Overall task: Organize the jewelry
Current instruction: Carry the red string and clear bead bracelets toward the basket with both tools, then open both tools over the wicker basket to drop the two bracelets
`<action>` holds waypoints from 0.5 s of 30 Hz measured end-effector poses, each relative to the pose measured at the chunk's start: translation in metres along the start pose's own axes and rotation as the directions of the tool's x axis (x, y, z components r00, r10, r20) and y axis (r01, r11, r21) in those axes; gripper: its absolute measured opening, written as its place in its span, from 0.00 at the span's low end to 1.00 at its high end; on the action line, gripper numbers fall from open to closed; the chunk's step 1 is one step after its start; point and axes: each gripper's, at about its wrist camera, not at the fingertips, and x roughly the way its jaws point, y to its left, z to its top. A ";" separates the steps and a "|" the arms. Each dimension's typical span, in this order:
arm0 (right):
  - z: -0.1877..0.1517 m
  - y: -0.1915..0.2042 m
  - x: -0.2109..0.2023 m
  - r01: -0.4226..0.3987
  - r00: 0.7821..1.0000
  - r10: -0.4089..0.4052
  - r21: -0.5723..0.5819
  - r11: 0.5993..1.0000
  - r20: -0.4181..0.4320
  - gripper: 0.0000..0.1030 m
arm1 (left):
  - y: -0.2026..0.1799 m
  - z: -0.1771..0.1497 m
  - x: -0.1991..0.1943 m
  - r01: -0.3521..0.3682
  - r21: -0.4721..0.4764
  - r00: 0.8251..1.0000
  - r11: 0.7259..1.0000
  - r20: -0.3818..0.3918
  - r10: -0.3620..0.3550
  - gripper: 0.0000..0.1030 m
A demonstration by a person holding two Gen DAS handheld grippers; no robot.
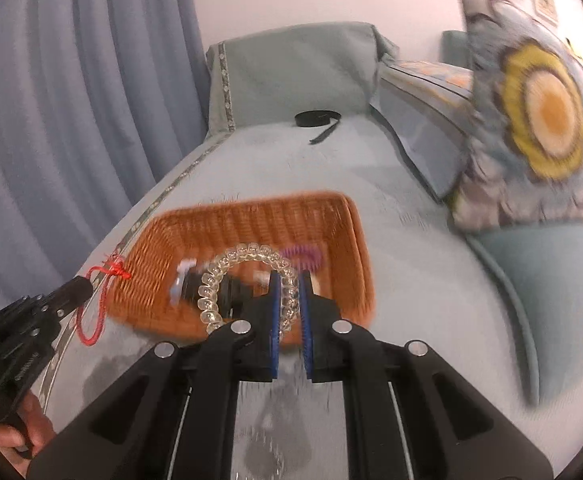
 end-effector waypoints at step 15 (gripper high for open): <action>0.015 0.015 0.115 0.120 0.972 -0.137 -0.097 0.988 -0.189 0.07 | 0.019 0.013 0.103 -0.017 0.017 0.993 1.000 -0.118 0.019 0.02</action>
